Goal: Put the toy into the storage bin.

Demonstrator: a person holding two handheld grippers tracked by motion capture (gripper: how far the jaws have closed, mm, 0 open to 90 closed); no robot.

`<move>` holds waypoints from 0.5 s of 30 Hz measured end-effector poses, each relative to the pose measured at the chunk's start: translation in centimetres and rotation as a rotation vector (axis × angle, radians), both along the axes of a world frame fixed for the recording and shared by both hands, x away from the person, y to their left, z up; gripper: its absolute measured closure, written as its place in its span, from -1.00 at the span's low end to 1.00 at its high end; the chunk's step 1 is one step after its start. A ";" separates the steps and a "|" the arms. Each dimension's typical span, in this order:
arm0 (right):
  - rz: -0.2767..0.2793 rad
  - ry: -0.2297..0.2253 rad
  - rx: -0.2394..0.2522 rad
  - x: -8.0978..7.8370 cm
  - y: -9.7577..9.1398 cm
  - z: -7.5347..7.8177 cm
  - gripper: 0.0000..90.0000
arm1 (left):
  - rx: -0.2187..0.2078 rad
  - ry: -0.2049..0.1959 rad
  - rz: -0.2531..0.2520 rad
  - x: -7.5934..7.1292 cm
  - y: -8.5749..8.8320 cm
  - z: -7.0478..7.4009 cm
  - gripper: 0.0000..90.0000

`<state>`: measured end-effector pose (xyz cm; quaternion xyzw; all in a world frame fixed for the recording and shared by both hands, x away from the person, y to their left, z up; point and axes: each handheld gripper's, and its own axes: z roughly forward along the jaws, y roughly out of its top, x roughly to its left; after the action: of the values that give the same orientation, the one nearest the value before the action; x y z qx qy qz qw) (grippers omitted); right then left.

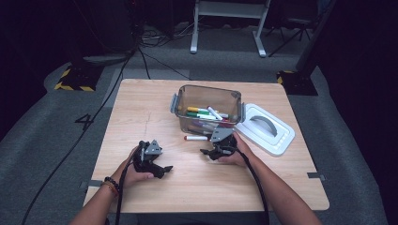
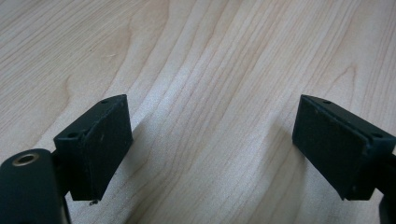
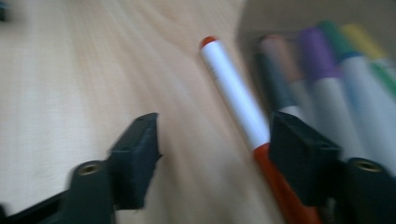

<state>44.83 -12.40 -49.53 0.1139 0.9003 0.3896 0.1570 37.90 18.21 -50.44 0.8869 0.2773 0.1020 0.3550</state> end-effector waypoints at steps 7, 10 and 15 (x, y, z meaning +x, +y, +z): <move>0.070 0.016 0.019 -1.0 0.4 1.0 -0.27 | 0.000 0.000 0.000 0.0 0.0 0.0 -0.73; 0.044 -0.028 0.032 -0.8 0.6 1.4 -0.33 | 0.000 0.000 0.000 0.0 0.0 0.0 -0.73; 0.020 -0.023 -0.001 0.0 1.1 0.4 -0.33 | 0.001 0.000 0.000 0.0 0.0 0.0 -0.73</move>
<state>44.81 -11.30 -49.17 0.1004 0.8997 0.3920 0.1635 37.89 18.22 -50.44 0.8870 0.2772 0.1022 0.3548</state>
